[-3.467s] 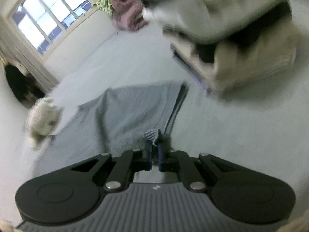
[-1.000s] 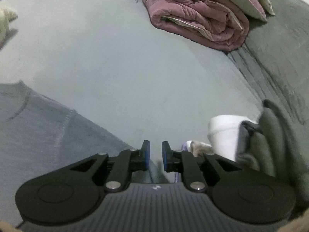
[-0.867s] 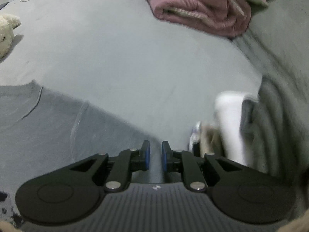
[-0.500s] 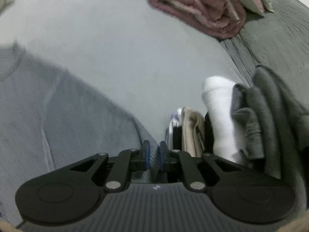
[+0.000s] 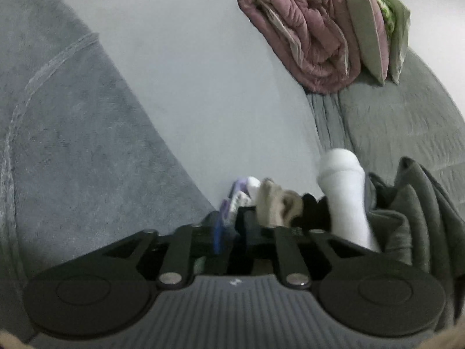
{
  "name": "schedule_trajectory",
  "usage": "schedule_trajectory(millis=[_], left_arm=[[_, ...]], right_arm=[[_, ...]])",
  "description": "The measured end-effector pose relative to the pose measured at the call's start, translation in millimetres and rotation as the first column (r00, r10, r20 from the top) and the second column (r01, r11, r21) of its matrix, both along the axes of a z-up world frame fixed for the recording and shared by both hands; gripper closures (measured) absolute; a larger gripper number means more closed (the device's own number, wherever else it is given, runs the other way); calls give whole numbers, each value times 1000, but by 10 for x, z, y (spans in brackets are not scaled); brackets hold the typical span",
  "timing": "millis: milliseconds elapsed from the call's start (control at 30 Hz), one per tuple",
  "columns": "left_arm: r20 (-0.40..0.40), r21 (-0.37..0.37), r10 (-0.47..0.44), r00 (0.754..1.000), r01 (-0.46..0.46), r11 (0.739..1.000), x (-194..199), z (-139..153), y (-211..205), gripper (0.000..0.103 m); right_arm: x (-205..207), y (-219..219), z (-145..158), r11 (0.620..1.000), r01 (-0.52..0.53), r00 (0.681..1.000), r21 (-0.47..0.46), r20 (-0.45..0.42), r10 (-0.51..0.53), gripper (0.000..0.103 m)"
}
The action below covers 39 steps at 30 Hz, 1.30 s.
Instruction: Fold clothes
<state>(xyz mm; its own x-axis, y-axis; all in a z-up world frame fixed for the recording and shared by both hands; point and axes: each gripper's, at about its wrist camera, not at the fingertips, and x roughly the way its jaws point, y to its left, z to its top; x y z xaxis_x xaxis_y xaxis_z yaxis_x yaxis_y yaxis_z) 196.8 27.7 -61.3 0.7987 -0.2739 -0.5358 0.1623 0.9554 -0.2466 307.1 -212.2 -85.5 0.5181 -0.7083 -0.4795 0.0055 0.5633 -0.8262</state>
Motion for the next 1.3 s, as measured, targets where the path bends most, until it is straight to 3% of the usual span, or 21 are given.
schedule_trajectory(millis=[133, 267, 400, 500, 667, 867, 1100, 1300], left_arm=[[1, -3, 1, 1000, -1, 1000, -3, 1, 1, 1], [6, -10, 1, 1000, -1, 1000, -10, 4, 4, 1], [5, -28, 2, 1000, -2, 1000, -15, 10, 33, 1], [-4, -8, 3, 1000, -3, 1000, -40, 41, 13, 1], [-51, 111, 1, 999, 4, 994, -308, 147, -183, 1], [-115, 185, -13, 993, 35, 982, -824, 210, -429, 1], [-151, 151, -31, 988, 54, 987, -1479, 252, -591, 1], [-120, 156, -79, 990, 97, 983, -1834, 263, -812, 1]], right_arm=[[-136, 111, 222, 993, -5, 993, 119, 118, -9, 75], [-202, 178, 497, 944, -63, 975, 324, 222, -11, 67], [-336, 170, 660, 797, -124, 974, 591, 226, -16, 62], [-605, 221, 685, 696, -139, 979, 705, 203, -10, 62], [-1044, 130, 745, 605, -150, 982, 782, 187, 2, 61], [-1678, -49, 702, 474, -117, 986, 873, 158, -47, 60], [-2267, -320, 669, 334, -93, 987, 938, 130, -92, 60], [-2656, -723, 629, 215, -98, 982, 972, 130, -140, 60]])
